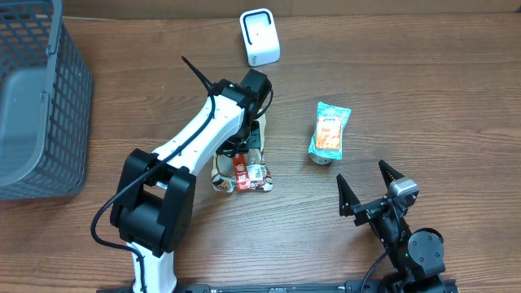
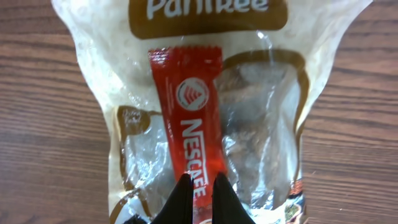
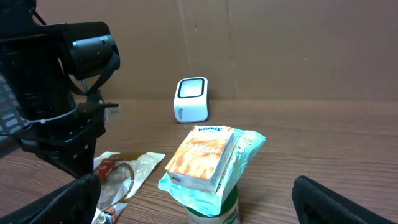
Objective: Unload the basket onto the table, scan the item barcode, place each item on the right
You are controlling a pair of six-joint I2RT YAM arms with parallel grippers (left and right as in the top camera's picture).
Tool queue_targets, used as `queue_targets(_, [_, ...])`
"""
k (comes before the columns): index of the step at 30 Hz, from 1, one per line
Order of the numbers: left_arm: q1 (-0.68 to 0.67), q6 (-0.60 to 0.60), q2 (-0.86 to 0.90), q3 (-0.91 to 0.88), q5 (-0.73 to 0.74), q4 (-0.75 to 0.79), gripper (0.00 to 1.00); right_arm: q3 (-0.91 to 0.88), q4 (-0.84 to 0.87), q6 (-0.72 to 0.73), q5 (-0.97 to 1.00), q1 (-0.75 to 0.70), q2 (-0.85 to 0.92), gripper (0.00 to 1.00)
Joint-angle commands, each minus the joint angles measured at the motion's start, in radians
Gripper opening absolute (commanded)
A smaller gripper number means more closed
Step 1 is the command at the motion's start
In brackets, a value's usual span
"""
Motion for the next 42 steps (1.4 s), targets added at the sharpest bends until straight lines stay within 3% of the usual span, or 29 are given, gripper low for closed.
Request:
queue_targets(1, [-0.006, -0.005, 0.017, 0.018, 0.037, 0.019, 0.04, -0.010, 0.002, 0.004, 0.005, -0.004, -0.007, 1.00])
queue_targets(8, [0.014, -0.005, 0.017, 0.018, 0.008, -0.030, 0.09, -0.010, 0.002, 0.004, 0.005, -0.004, -0.007, 1.00])
queue_targets(12, [0.027, -0.005, 0.017, 0.018, 0.012, -0.063, 0.19, -0.010, 0.002, 0.004, 0.005, -0.004, -0.007, 1.00])
queue_targets(15, [0.026, -0.011, 0.017, 0.013, 0.039, -0.061, 0.44, -0.010, 0.002, 0.004, 0.005, -0.004, -0.007, 1.00])
queue_targets(23, [0.013, -0.056, 0.017, -0.048, 0.052, -0.005, 0.25, -0.010, 0.002, 0.004, 0.005, -0.004, -0.007, 1.00])
queue_targets(31, [0.013, -0.066, 0.017, -0.109, 0.052, 0.045, 0.23, -0.010, 0.002, 0.004, 0.005, -0.004, -0.007, 1.00])
queue_targets(36, [0.013, -0.064, 0.017, -0.127, 0.074, 0.092, 0.04, -0.010, 0.002, 0.004, 0.005, -0.004, -0.007, 1.00])
queue_targets(42, [0.042, -0.005, 0.001, -0.059, 0.000, -0.021, 0.04, -0.010, 0.002, 0.004, 0.005, -0.004, -0.007, 1.00])
